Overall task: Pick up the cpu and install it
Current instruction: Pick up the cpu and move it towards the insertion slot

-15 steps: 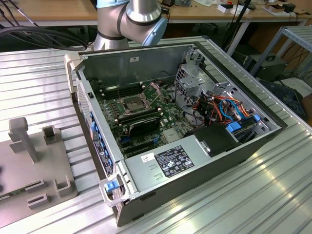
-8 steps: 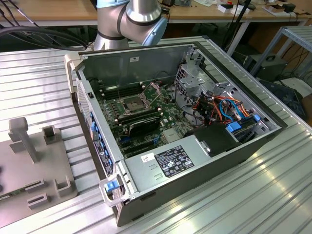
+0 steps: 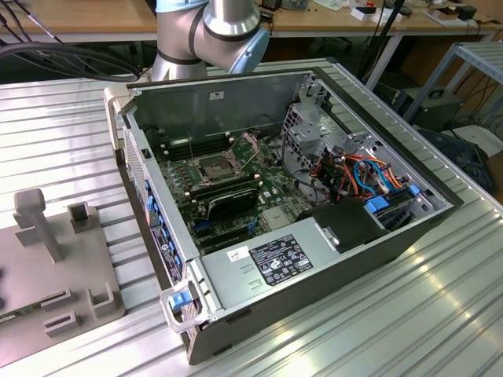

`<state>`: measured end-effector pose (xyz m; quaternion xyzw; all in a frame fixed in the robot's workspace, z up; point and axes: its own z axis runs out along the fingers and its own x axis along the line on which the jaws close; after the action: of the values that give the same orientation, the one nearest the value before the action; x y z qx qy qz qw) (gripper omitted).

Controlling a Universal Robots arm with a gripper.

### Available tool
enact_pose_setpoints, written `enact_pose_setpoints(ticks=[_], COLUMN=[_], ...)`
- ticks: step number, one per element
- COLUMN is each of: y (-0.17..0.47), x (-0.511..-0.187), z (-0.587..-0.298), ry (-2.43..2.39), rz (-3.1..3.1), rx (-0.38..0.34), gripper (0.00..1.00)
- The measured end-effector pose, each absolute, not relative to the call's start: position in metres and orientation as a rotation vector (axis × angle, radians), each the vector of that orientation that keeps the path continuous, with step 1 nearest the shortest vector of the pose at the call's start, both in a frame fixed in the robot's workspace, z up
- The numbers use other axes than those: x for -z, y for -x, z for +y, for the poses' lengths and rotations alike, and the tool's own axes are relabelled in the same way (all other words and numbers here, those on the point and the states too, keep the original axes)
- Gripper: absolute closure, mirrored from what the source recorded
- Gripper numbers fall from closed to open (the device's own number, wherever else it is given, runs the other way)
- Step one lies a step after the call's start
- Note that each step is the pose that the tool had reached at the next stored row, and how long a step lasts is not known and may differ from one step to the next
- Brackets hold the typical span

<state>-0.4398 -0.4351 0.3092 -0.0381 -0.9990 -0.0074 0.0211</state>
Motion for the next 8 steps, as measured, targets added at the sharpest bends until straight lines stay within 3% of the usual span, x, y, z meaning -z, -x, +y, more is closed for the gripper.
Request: enact_pose_setpoints(ticks=[8], y=[0.4398], x=[-0.3017], z=[-0.4351], ry=[0.118], rz=[-3.097], rx=[0.023], gripper=[0.4])
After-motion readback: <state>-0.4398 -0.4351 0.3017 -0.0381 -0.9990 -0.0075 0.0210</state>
